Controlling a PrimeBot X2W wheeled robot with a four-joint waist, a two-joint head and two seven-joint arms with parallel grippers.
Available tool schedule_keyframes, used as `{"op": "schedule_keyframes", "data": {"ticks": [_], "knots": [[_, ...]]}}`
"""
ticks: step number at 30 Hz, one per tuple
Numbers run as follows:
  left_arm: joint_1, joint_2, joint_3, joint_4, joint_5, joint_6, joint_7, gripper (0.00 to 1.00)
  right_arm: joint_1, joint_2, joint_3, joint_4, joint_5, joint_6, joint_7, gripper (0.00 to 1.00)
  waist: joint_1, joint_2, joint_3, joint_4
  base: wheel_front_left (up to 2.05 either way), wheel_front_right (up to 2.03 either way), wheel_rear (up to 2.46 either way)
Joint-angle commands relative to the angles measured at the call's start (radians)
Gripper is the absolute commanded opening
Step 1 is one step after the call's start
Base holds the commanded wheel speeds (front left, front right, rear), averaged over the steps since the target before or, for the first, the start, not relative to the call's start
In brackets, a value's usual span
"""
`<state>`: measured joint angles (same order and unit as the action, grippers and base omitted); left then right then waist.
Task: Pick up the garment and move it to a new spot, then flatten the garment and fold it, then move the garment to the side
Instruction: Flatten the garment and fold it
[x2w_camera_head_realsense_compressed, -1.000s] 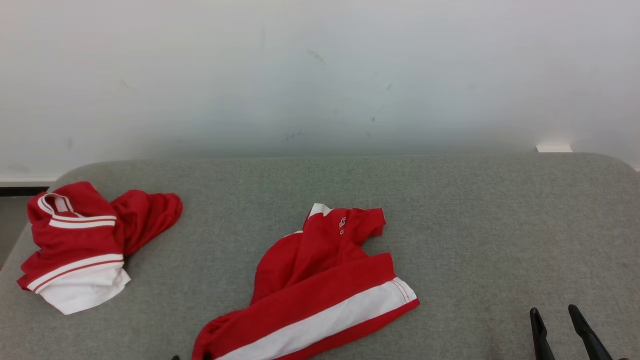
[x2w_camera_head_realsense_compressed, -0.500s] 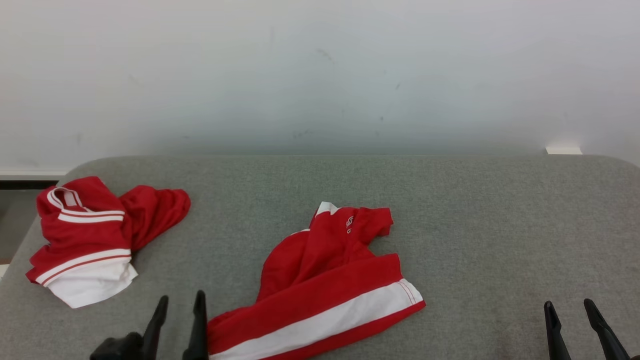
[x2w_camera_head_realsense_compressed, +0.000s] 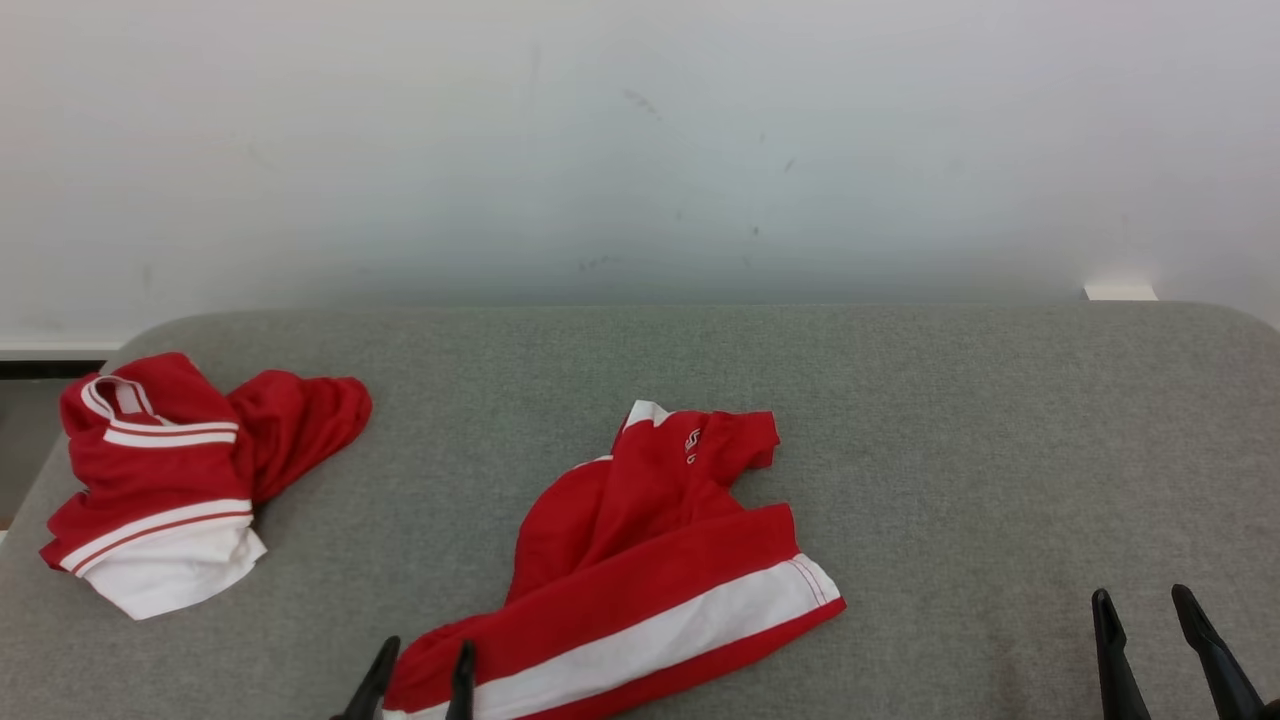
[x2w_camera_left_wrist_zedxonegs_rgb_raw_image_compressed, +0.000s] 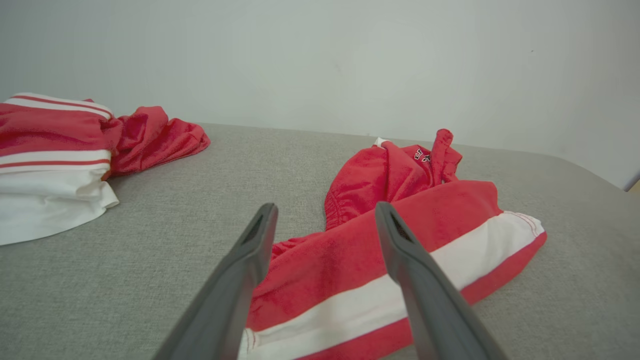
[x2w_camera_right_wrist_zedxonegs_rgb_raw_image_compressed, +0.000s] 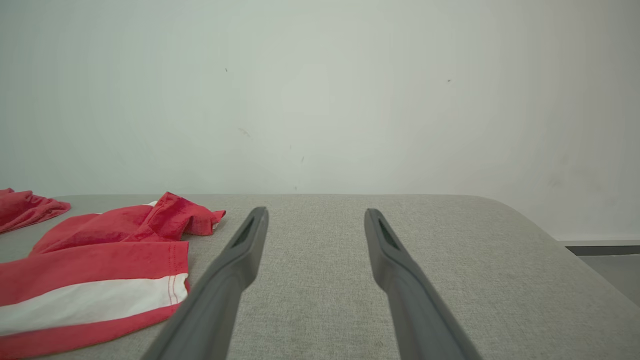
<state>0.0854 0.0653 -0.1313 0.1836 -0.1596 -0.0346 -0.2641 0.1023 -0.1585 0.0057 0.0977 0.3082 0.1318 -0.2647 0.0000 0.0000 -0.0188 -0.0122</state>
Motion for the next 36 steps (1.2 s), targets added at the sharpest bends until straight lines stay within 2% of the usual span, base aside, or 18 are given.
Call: {"op": "schedule_keyframes", "data": {"ticks": [1,9,12,16,20,25,28,36], "knots": [[0.007,-0.002,0.008,-0.001,0.012,-0.001,0.000,1.00,-0.011,0.000,-0.004,0.003,0.001,-0.002,0.001,1.00,0.0000,0.0000,0.000,0.002,0.00,0.00,0.00],[0.000,-0.011,0.028,0.013,0.023,-0.019,0.000,1.00,-0.012,0.006,0.004,0.012,0.007,-0.002,0.001,1.00,0.0000,0.0000,-0.003,0.017,0.00,0.00,0.00],[0.003,-0.012,0.039,0.049,-0.011,-0.027,-0.001,1.00,-0.013,0.004,0.018,0.031,0.039,-0.002,0.001,1.00,0.0000,0.0000,-0.005,0.026,0.00,0.00,0.00],[-0.040,-0.006,0.049,0.109,-0.030,-0.037,0.011,1.00,-0.049,-0.066,0.119,0.080,0.133,-0.002,0.036,1.00,0.0000,0.0000,-0.001,0.048,0.00,0.00,0.00],[-0.089,0.009,0.042,0.121,-0.093,-0.063,0.149,1.00,-0.126,-0.161,0.240,0.078,0.269,-0.002,0.206,1.00,0.0000,0.0000,0.020,0.085,0.00,0.00,0.00],[-0.149,0.029,0.012,0.069,-0.166,-0.084,0.344,1.00,-0.262,-0.261,0.376,0.072,0.374,-0.002,0.377,1.00,0.0000,0.0000,0.094,0.143,0.00,0.00,0.00],[-0.173,0.031,-0.007,0.032,-0.197,-0.087,0.410,1.00,-0.334,-0.292,0.437,0.095,0.402,-0.002,0.411,1.00,0.0000,0.0000,0.141,0.179,0.00,0.00,0.00],[-0.172,0.027,-0.049,-0.038,-0.239,-0.089,0.499,1.00,-0.411,-0.314,0.570,0.165,0.473,-0.002,0.412,1.00,0.0000,0.0000,0.200,0.235,0.00,0.00,0.00]]}}
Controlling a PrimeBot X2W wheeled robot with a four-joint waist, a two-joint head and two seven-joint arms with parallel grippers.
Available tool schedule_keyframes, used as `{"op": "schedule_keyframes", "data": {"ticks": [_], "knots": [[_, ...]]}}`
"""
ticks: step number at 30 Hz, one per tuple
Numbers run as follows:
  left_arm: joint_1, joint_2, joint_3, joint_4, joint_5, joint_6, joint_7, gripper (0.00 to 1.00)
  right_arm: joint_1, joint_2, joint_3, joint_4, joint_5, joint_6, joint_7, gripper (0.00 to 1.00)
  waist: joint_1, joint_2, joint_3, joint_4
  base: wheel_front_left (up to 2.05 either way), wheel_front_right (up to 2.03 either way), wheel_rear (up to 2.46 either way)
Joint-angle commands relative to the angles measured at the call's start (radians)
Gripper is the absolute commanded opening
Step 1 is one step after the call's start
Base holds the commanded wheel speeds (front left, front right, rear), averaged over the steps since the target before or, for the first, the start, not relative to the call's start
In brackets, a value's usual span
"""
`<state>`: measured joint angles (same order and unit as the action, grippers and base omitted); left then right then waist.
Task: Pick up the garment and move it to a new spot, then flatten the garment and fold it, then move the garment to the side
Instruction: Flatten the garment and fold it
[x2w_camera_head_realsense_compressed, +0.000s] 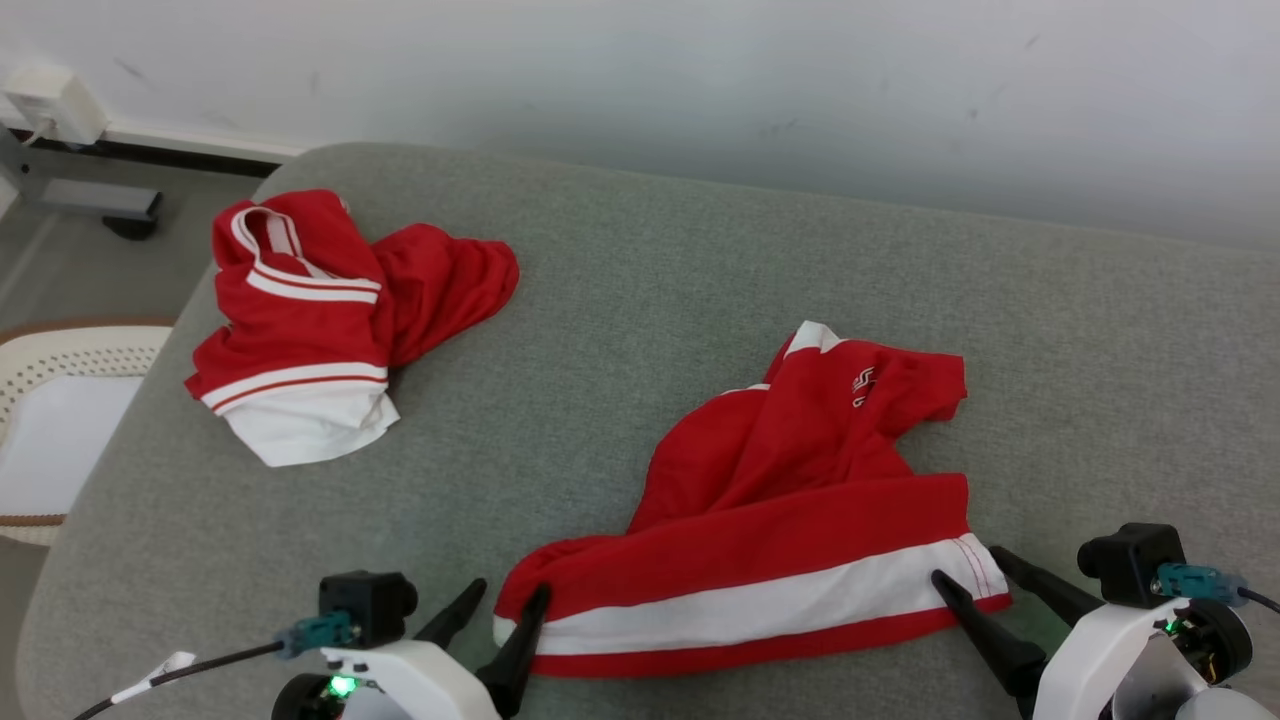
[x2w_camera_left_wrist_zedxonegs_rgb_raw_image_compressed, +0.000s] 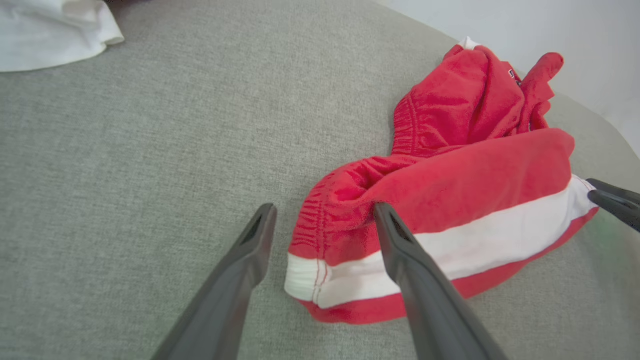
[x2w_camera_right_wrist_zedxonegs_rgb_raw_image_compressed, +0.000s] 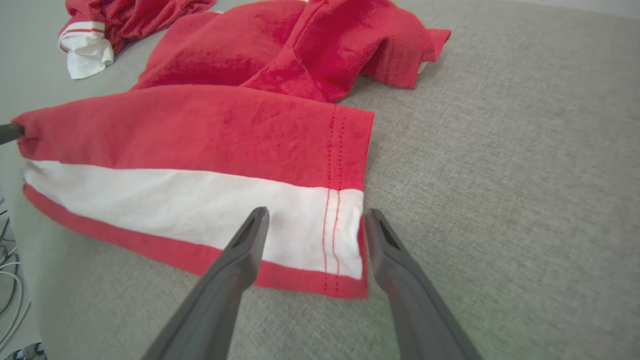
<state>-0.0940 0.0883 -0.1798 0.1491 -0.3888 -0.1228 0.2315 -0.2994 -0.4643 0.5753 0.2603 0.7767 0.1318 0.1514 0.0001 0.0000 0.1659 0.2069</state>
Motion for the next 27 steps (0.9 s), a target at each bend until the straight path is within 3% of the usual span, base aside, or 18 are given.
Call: {"op": "schedule_keyframes", "data": {"ticks": [1,13,27], "knots": [[0.013,0.003,-0.005,-0.015,-0.021,-0.002,0.014,1.00,-0.013,-0.014,0.014,0.010,0.010,-0.002,-0.006,1.00,-0.0001,0.0000,0.018,0.018,0.00,0.00,0.00],[0.024,0.049,-0.019,-0.031,-0.063,-0.003,0.089,1.00,-0.054,-0.030,0.126,0.051,0.050,-0.002,-0.069,1.00,-0.0001,0.0000,0.018,0.006,0.00,0.00,0.00],[0.027,0.065,-0.050,-0.031,-0.115,-0.006,0.144,1.00,-0.115,-0.037,0.183,0.067,0.064,-0.002,-0.134,1.00,-0.0001,0.0000,0.023,-0.001,0.00,0.00,0.00]]}}
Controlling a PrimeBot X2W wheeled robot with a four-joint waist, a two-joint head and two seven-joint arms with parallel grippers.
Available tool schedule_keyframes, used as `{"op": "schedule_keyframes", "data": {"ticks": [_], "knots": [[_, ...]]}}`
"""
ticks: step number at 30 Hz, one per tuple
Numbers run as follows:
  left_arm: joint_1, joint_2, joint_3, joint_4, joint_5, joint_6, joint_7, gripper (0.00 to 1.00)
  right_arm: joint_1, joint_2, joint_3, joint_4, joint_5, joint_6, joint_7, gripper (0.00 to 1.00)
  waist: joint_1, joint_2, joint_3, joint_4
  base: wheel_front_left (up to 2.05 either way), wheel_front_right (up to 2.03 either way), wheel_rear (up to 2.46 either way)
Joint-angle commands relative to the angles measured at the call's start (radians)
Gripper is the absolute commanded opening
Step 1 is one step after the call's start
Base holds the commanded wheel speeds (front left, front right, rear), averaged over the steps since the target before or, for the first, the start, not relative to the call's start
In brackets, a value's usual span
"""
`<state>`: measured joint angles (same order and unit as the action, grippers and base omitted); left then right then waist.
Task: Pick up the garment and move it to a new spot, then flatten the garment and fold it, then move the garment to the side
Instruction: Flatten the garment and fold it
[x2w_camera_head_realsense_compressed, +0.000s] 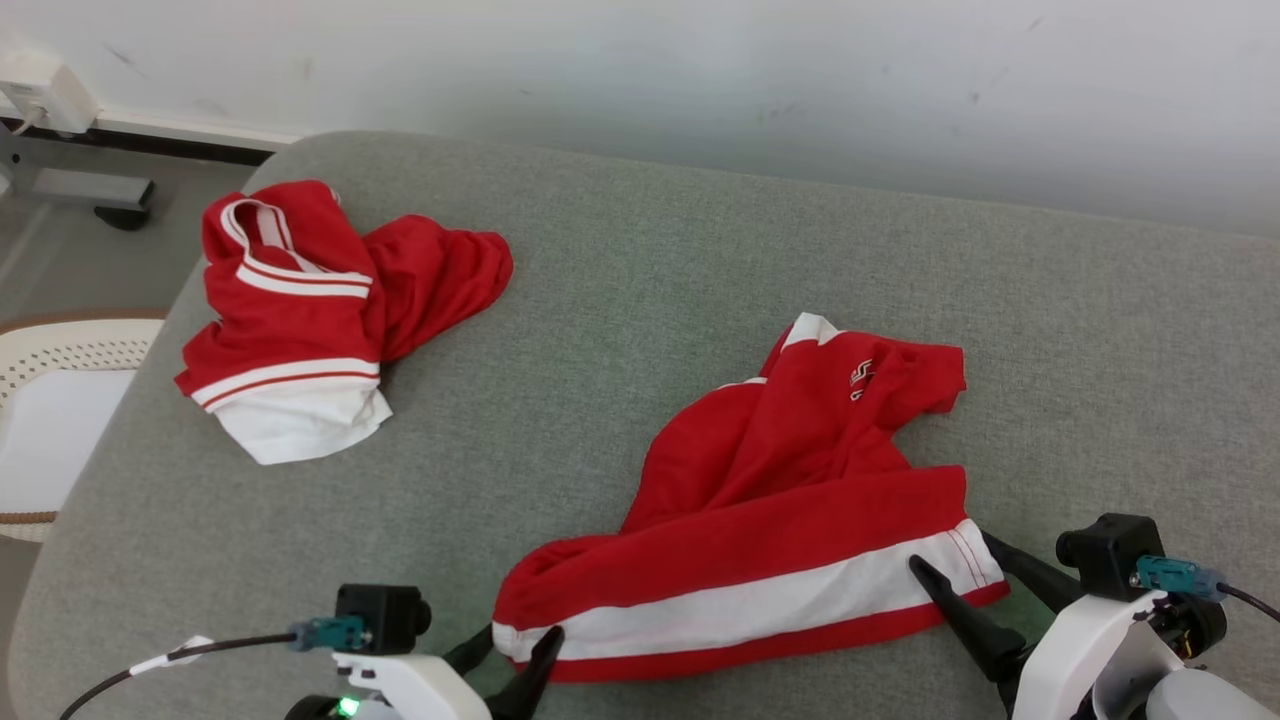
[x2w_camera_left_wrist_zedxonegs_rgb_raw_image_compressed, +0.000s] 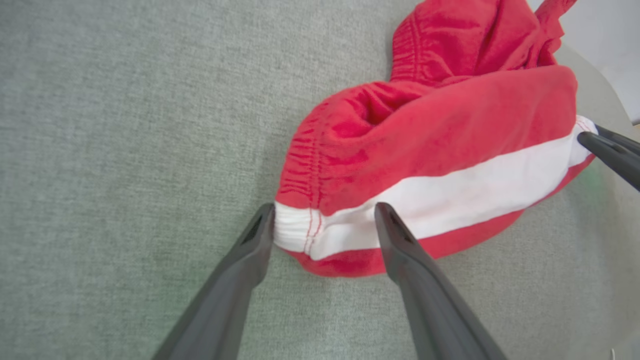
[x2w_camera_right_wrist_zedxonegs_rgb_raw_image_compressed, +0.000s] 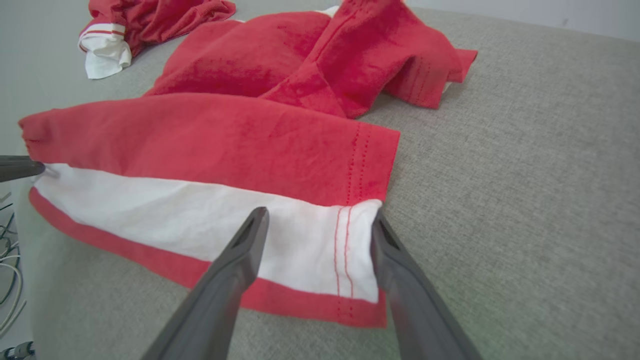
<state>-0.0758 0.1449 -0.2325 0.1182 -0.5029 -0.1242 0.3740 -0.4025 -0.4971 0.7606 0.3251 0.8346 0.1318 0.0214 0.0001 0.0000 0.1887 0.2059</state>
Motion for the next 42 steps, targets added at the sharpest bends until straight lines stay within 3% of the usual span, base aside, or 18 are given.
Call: {"op": "schedule_keyframes", "data": {"ticks": [1,3,4,5,6,10,15,22,27,42], "knots": [[0.008,0.008,0.000,0.001,-0.007,-0.005,0.002,1.00,-0.014,-0.005,0.003,-0.001,0.006,-0.002,-0.004,1.00,-0.0001,0.0000,0.000,0.001,0.00,0.00,0.00],[0.000,0.009,-0.008,0.006,-0.015,-0.005,0.001,0.76,-0.017,-0.009,0.015,-0.006,0.015,-0.002,0.001,1.00,-0.0001,0.0000,0.002,0.002,0.00,0.00,0.00],[-0.006,0.009,-0.012,0.011,-0.017,-0.006,-0.001,0.53,-0.020,-0.012,0.021,-0.006,0.018,-0.002,0.005,0.93,-0.0001,0.0000,0.002,0.002,0.00,0.00,0.00],[-0.011,0.010,-0.017,0.016,-0.019,-0.006,0.002,0.39,-0.022,-0.013,0.026,-0.003,0.023,-0.002,0.008,0.75,-0.0001,0.0000,0.003,0.003,0.00,0.00,0.00],[-0.014,0.009,-0.021,0.021,-0.024,-0.006,0.004,0.27,-0.025,-0.015,0.030,0.000,0.024,-0.002,0.011,0.49,-0.0001,0.0000,0.003,0.002,0.00,0.00,0.00],[-0.022,0.008,-0.036,0.030,-0.045,-0.006,0.003,0.02,-0.031,-0.009,0.037,0.020,0.045,-0.002,0.023,0.31,-0.0001,0.0000,0.005,0.000,0.00,0.00,0.00],[-0.030,0.006,-0.052,0.035,-0.062,-0.007,-0.009,0.00,-0.039,-0.009,0.046,0.031,0.073,-0.002,0.022,0.00,-0.0001,0.0000,0.005,0.002,0.00,0.00,0.00],[-0.041,-0.003,-0.062,0.005,-0.119,-0.008,-0.029,0.00,-0.048,-0.031,0.037,0.016,0.105,-0.002,-0.018,0.00,-0.0001,0.0000,0.001,-0.002,0.00,0.00,0.00],[-0.047,-0.004,-0.064,-0.100,-0.208,-0.007,-0.033,0.00,-0.021,-0.078,-0.017,-0.063,0.167,-0.002,-0.079,0.00,-0.0001,0.0000,-0.014,-0.014,0.00,0.00,0.00],[-0.060,0.011,-0.036,-0.468,-0.442,0.008,0.076,0.00,0.204,-0.349,-0.291,-0.583,0.455,-0.002,-0.216,0.00,-0.0001,0.0000,-0.119,-0.155,0.00,0.00,0.00]]}}
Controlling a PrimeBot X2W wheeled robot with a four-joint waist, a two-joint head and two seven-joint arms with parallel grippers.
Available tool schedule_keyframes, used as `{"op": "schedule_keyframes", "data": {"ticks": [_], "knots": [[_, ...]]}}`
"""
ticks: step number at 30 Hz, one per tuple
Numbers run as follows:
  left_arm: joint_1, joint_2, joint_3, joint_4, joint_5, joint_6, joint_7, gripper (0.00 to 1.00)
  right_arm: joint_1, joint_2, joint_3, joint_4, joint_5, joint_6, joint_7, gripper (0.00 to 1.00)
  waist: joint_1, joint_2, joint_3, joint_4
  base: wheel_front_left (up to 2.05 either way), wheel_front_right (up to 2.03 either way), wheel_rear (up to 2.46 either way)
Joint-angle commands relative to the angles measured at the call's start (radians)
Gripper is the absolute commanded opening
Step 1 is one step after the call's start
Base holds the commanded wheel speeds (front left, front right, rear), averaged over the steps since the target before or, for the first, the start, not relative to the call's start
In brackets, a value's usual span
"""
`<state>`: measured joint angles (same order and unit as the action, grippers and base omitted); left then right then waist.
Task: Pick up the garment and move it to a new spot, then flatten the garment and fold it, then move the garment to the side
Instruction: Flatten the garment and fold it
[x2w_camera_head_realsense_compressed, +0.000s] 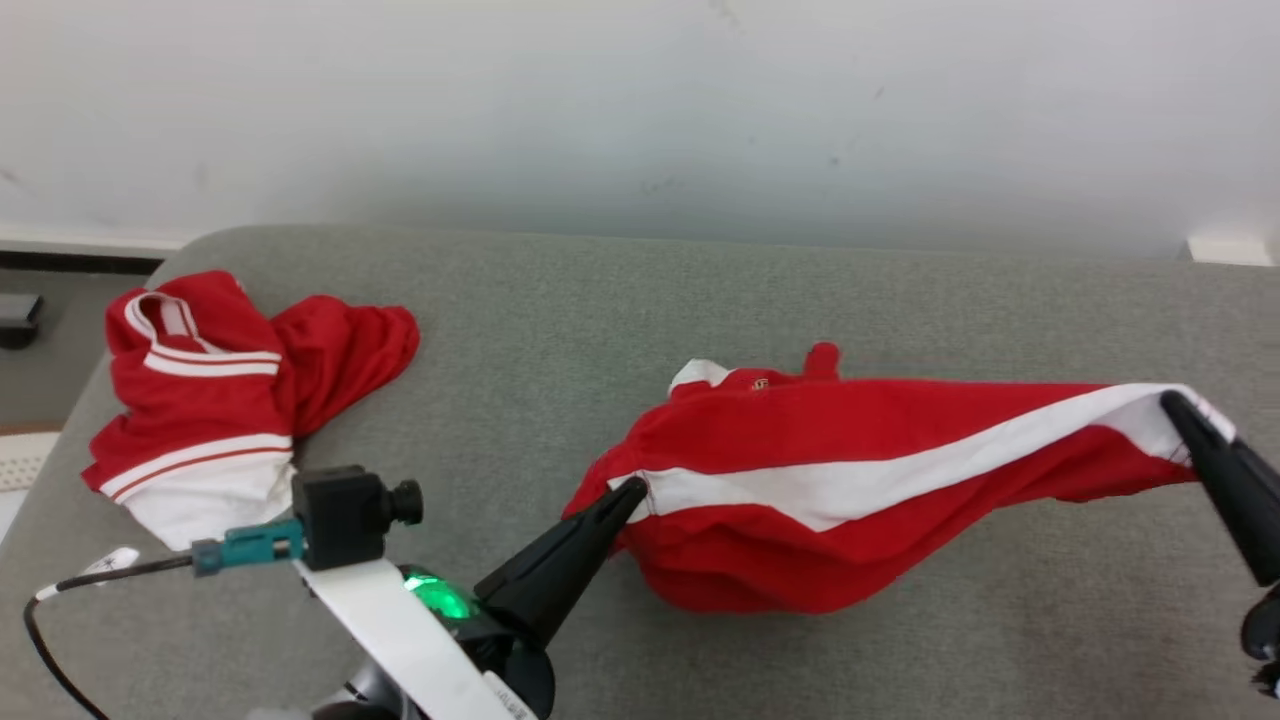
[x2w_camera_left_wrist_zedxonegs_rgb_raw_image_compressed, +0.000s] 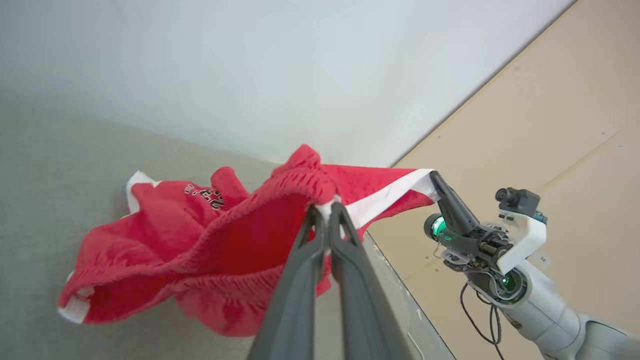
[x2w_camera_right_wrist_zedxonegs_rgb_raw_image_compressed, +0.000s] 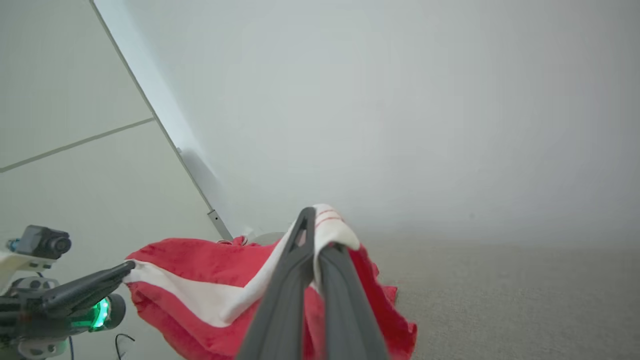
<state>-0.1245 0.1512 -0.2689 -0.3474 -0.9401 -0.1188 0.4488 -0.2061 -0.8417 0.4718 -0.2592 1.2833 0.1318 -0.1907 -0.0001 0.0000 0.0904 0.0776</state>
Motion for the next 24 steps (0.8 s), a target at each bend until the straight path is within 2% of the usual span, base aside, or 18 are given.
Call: {"op": "schedule_keyframes", "data": {"ticks": [1,8,12,15,20,24], "knots": [[-0.013,0.005,0.002,-0.029,-0.017,0.004,0.010,0.00,0.028,-0.022,-0.030,-0.038,0.021,-0.002,-0.013,0.00,0.0001,0.0000,-0.026,-0.040,0.00,0.00,0.00],[-0.053,0.010,0.016,-0.203,-0.109,0.053,0.092,0.00,0.150,-0.123,-0.260,-0.266,0.113,-0.002,-0.057,0.00,0.0001,0.0000,-0.050,-0.120,0.00,0.00,0.00],[-0.121,0.021,0.019,-0.241,-0.113,0.085,0.143,0.00,0.200,-0.176,-0.392,-0.289,0.146,-0.002,-0.062,0.00,0.0001,0.0000,-0.043,-0.140,0.00,0.00,0.00],[-0.191,0.028,0.022,-0.213,-0.094,0.105,0.168,0.00,0.211,-0.212,-0.444,-0.272,0.179,-0.002,-0.039,0.00,0.0001,0.0000,-0.027,-0.143,0.00,0.00,0.00],[-0.345,0.009,0.016,-0.066,-0.057,0.141,0.192,0.00,0.124,-0.245,-0.421,-0.211,0.234,-0.002,0.046,0.00,0.0001,0.0000,0.020,-0.133,0.00,0.00,0.00],[-0.507,-0.001,0.009,0.130,0.026,0.150,0.168,0.00,-0.067,-0.197,-0.310,-0.095,0.217,-0.002,0.136,0.00,0.0001,0.0000,0.056,-0.130,0.00,0.00,0.00]]}}
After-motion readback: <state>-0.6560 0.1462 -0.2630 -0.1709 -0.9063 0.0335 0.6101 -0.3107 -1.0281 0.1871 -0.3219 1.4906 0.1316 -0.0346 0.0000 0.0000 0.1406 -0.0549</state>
